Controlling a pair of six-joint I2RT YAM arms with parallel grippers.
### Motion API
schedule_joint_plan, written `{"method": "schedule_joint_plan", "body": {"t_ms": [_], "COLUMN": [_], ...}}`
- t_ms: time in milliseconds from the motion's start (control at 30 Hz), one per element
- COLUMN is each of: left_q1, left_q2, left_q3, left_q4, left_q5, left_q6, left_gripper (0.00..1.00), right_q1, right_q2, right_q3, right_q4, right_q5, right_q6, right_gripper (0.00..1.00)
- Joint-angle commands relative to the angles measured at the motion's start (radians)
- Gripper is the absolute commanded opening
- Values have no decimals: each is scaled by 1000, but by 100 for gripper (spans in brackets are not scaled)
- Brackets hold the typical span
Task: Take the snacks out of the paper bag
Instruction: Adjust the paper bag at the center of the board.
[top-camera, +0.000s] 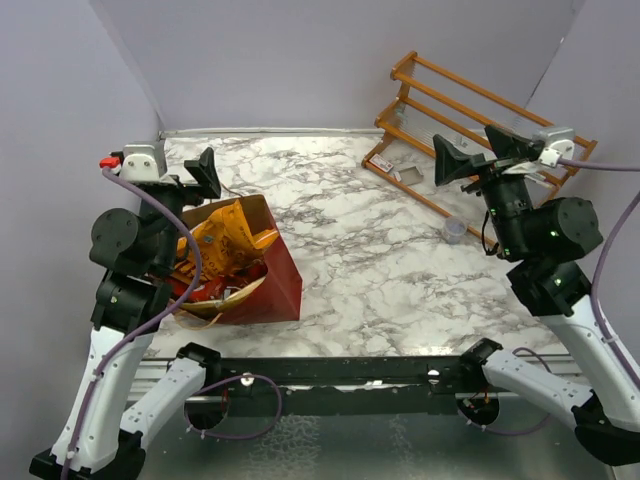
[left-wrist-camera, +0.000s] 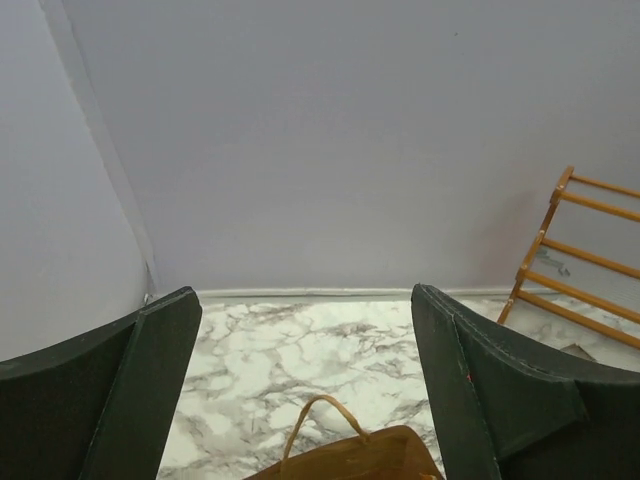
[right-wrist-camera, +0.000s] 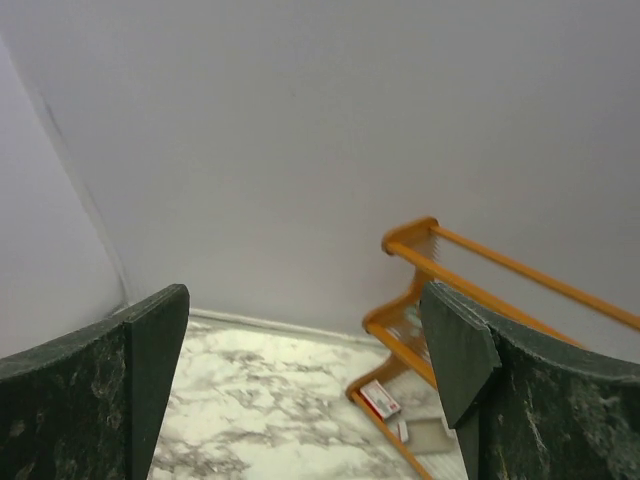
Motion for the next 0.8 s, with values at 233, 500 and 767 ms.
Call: {"method": "schedule_joint_plan", "body": {"t_ms": [233,500,767], "left_q1": [111,153,170], "left_q2": [-19,-40,-60], "left_q3": [-158,-251,-298], "left_q4": [109,173,223], "left_q5": [-26,-44,-46], "left_q6": [-126,-175,-215], "left_gripper": [96,98,99], "right_q1": [-307,-431,-452], "right_q2": [90,131,279], "right_q3": [-156,-292,-320], "right_q4": [-69,-15,157], "right_q5": [-236,-556,-1022], "right_q6": [273,346,468], "right_gripper": [99,99,99]}}
